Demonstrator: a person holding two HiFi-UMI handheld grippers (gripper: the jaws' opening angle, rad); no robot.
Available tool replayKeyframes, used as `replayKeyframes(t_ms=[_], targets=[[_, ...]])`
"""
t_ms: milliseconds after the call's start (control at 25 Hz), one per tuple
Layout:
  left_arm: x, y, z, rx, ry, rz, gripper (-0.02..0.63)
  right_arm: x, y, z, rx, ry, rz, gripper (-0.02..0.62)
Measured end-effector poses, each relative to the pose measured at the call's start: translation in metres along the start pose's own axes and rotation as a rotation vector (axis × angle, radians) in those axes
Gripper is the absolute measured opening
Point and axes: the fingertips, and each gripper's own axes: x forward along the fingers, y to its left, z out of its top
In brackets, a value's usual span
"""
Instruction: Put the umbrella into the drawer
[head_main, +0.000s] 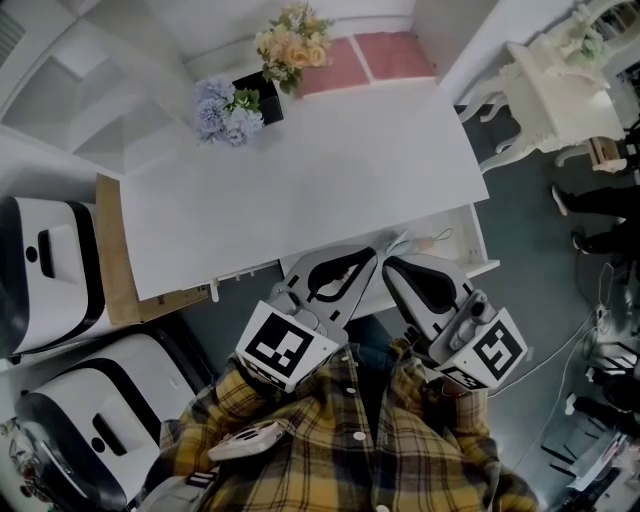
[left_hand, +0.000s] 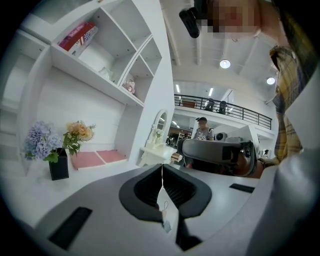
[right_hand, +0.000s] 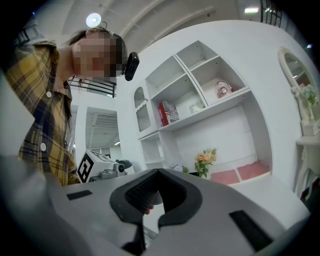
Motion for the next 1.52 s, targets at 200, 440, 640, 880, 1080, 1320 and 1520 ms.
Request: replayKeyframes(t_ms=[200,440,640,880,1080,1320,1520], targets=[[-0.001,-0.001,0.001,0.000,-0.006,-0.001,0.020,0.001,0.001,0.000,0.007,0.004,0.007,0.017],[-0.003,-0.001,0.000,-0.001,-0.012,0.011,0.020,0.001,0.001,0.006,0.012,-0.031,0.003,0.017],[-0.003,-0.003,-0.001,0.007,-0.013,0.012,0.020,0.004,0.002,0.007,-0.007,-0.023,0.004,0.017],[-0.001,-0.009,-0.002,0.016,-0.006,-0.001,0.020,0.000,0.000,0.008,0.010,-0.035,-0.009,0.017],[0.000,-0.015,-0.001,0.047,-0.008,-0.018,0.020,-0.004,-0.002,0.010,0.021,-0.050,-0.018,0.017],[0.003,-0.027,-0.006,0.103,0.038,-0.083,0.020,-0.008,-0.001,0.011,0.022,-0.051,-0.021,0.017],[0.007,-0.026,-0.011,0.180,0.070,-0.118,0.020,-0.010,-0.005,0.012,0.001,-0.051,-0.026,0.017]])
